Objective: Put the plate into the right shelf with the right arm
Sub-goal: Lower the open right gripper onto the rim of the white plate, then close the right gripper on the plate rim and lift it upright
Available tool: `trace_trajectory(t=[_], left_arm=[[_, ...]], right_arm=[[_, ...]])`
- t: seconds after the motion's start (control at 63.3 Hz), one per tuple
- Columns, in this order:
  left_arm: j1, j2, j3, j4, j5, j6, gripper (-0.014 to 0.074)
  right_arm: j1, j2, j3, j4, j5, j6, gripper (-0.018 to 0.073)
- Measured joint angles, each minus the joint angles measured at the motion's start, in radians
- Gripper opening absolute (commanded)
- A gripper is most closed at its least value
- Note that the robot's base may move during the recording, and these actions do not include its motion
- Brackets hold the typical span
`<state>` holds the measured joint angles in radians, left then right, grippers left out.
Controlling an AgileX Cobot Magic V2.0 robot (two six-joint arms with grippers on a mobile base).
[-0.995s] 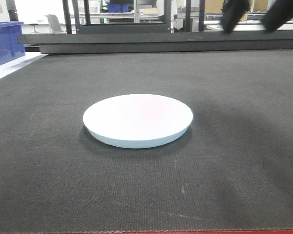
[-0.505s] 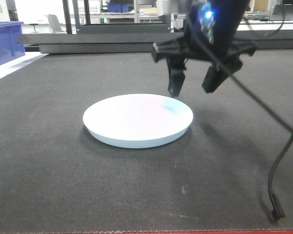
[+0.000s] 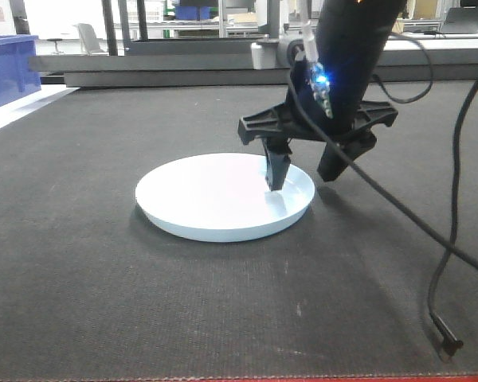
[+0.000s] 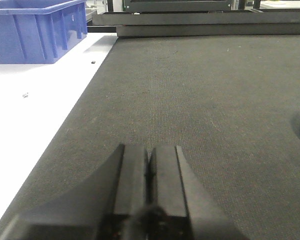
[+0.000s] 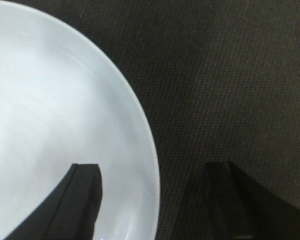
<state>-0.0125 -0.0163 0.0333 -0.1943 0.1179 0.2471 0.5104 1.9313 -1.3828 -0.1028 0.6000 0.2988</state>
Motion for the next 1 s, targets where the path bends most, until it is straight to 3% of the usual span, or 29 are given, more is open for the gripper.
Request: trace_trajectory(t=[0.142, 0.442, 0.742, 0.995], left_arm=[[0.000, 0.000, 0.000, 0.000, 0.000, 0.000, -0.0047], [0.000, 0.000, 0.000, 0.000, 0.000, 0.000, -0.0047], [0.000, 0.000, 0.000, 0.000, 0.000, 0.000, -0.0047], [0.000, 0.000, 0.000, 0.000, 0.000, 0.000, -0.0047]], right_arm=[[0.009, 0.008, -0.002, -0.009, -0.009, 0.001, 0.0449], [0.018, 0.010, -0.004, -0.018, -0.015, 0.007, 0.0010], [0.018, -0.021, -0.009, -0.014, -0.006, 0.010, 0.0028], [-0.001, -0.224, 0.110, -0.028, -0.026, 0.010, 0.0028]])
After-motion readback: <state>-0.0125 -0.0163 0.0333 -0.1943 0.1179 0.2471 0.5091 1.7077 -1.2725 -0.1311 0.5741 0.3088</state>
